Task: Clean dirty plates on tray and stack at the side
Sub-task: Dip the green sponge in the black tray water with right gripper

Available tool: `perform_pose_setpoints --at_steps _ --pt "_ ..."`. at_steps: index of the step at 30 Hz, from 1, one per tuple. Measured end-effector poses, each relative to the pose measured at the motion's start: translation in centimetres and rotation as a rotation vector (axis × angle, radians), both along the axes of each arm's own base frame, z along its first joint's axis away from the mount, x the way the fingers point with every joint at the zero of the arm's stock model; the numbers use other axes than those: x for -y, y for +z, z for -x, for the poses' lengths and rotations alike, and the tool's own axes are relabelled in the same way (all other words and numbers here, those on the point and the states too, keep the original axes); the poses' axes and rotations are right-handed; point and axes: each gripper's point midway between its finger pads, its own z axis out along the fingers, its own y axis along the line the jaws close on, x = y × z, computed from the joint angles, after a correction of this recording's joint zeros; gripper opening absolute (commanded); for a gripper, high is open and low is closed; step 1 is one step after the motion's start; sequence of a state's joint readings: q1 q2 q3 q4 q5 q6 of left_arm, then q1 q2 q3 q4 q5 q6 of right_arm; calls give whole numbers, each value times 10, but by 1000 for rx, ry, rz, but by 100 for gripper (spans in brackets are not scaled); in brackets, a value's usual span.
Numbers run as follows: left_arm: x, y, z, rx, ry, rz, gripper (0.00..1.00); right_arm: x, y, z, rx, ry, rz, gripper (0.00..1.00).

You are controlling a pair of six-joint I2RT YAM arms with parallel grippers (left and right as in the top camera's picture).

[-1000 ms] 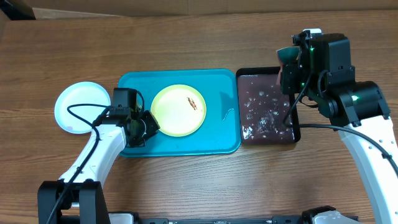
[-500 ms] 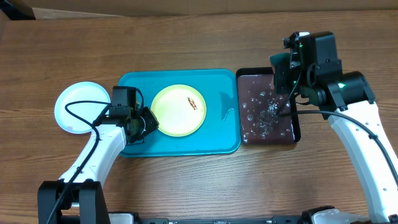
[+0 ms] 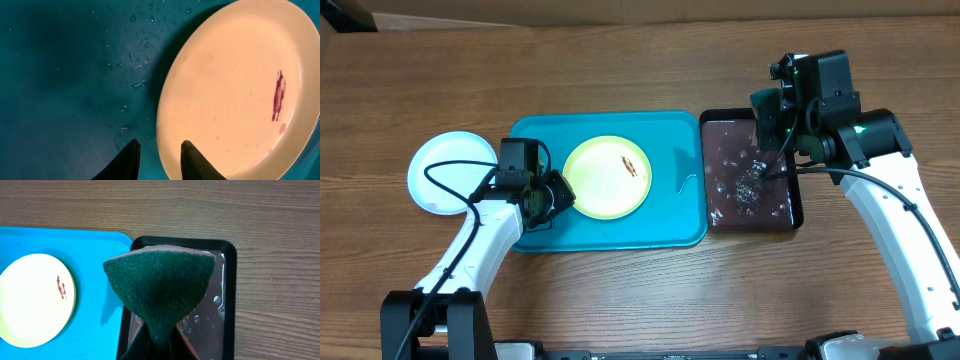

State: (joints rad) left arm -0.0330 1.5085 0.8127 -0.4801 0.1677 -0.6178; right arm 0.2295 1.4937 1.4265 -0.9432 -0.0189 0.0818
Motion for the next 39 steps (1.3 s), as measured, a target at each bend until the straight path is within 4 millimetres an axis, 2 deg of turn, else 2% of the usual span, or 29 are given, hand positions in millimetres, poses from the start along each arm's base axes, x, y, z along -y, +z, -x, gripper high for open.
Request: perform_pose_setpoints --at_steps 11,19,32,39 --pt "0 1 -2 10 -1 0 34 0 0 0 -1 0 0 4" --pt "10 5 -12 63 -30 3 35 0 0 0 -1 1 1 4" --pt "9 -9 2 22 -28 -6 34 1 -2 3 -13 0 3 4" --pt "9 -10 0 35 -28 -6 33 1 -2 3 -17 1 4 4"
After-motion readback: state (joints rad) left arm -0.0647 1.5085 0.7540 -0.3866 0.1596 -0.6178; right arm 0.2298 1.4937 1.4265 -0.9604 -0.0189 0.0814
